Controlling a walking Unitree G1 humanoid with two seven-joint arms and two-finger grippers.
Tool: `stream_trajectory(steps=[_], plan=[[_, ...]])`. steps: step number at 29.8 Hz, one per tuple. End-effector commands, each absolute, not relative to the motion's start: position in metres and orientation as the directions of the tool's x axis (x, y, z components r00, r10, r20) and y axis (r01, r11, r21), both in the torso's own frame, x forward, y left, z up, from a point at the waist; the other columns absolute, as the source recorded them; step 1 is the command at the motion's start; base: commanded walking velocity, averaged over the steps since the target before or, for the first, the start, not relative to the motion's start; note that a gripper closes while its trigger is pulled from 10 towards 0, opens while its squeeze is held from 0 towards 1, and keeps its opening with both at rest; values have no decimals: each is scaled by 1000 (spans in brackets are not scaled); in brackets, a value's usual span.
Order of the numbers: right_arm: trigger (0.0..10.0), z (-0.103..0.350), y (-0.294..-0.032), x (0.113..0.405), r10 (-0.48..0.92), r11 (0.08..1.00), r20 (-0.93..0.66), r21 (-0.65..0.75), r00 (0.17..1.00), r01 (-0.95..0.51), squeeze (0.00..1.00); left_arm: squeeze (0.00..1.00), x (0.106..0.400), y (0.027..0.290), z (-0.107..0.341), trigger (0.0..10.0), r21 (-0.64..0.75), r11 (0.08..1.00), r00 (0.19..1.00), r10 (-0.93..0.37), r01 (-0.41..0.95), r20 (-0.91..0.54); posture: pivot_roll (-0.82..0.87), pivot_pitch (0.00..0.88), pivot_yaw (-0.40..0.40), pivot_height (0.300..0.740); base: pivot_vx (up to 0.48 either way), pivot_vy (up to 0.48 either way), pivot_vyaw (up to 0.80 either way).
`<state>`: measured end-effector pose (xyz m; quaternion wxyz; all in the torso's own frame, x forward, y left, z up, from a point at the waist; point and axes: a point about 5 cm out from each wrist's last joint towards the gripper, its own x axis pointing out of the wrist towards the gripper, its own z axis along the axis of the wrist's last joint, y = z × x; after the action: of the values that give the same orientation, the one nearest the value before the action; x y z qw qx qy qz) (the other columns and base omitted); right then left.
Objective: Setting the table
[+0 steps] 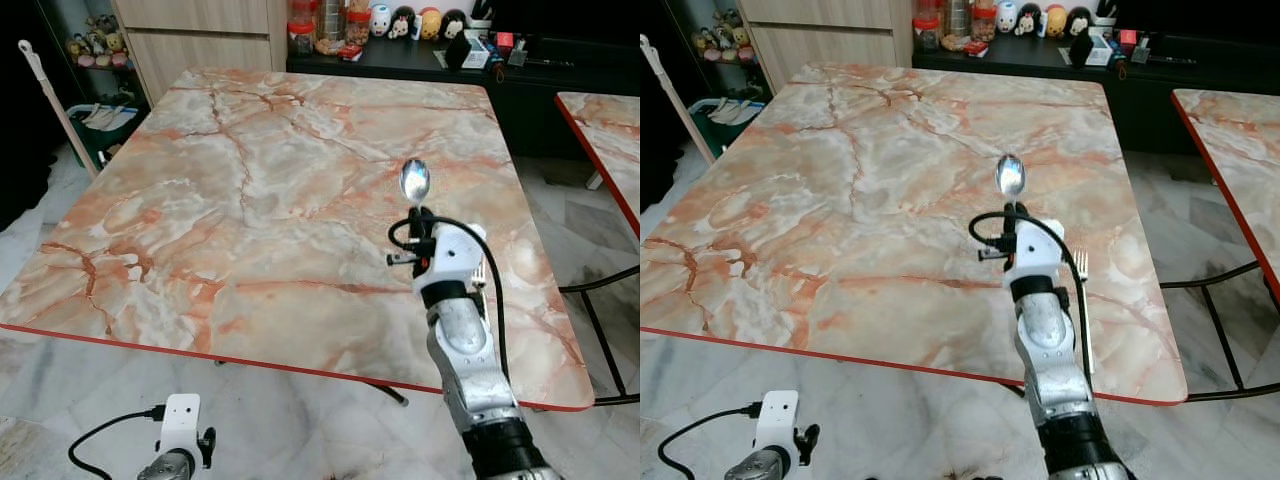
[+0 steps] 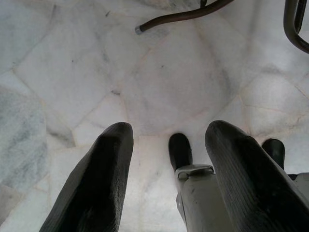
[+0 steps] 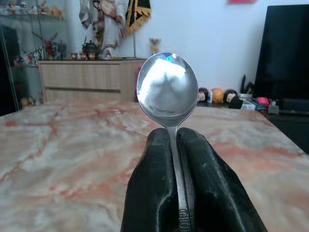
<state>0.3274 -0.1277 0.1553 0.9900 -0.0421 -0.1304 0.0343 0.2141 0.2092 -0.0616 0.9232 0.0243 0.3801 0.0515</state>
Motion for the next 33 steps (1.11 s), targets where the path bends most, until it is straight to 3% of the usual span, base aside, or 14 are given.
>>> stream_trajectory(steps=[1, 33], plan=[[10000, 168, -125, 327, 97, 994, 321, -78, 942, -76, 0, 0, 210, 212, -64, 10000, 95, 992, 694, 127, -85, -708, -3, 118, -21, 740, 0, -371, 0], [10000, 176, -122, 330, 112, 993, 362, -82, 925, -88, 0, 0, 210, 212, -64, 10000, 97, 990, 696, 140, -102, -704, -7, 122, -24, 740, 0, -437, 0]])
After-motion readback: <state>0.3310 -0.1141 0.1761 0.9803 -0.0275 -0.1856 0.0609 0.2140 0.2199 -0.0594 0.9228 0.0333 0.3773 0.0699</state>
